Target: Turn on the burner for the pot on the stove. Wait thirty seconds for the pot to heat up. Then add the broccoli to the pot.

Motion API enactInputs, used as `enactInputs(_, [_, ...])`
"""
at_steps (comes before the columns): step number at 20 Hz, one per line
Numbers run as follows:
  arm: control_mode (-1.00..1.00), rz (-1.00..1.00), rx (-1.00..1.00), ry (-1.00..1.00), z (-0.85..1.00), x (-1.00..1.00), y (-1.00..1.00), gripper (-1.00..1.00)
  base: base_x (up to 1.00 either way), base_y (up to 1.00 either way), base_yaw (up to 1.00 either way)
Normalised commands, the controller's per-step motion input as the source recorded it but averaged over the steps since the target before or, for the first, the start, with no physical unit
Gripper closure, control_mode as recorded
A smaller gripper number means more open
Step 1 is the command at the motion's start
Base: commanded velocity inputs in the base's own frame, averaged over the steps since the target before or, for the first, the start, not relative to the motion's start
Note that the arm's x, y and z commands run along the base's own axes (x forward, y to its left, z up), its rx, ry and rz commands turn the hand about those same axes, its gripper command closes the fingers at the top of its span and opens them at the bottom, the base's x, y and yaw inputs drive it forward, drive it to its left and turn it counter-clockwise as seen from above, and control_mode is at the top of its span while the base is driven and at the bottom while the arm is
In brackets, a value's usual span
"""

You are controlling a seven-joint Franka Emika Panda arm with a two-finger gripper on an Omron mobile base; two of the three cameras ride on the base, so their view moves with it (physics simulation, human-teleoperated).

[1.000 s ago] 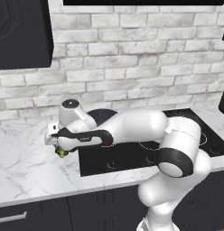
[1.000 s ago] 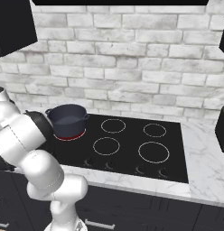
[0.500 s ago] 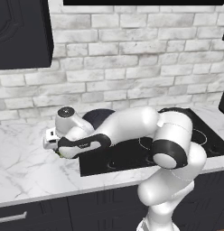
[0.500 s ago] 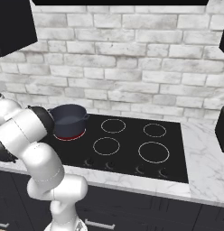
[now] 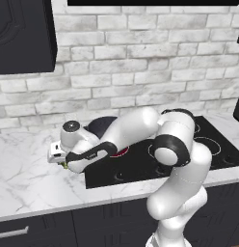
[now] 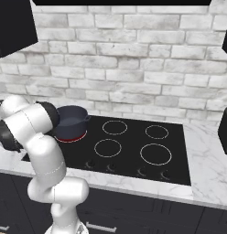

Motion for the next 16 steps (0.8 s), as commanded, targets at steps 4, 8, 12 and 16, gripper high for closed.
enactInputs(4, [-1.0,0.0,0.0,0.0,-0.28,0.19,0.13,-1.0,0.0,0.0,0.0])
enactInputs(8, [-1.0,0.0,0.0,0.0,-0.22,0.18,0.16,-1.0,0.0,0.0,0.0])
enactInputs(12, [-1.0,0.0,0.0,0.0,-0.23,0.13,0.18,-1.0,0.0,0.0,0.0])
enactInputs(16, [-1.0,0.0,0.0,0.0,-0.27,0.1,0.1,-1.0,0.0,0.0,0.0])
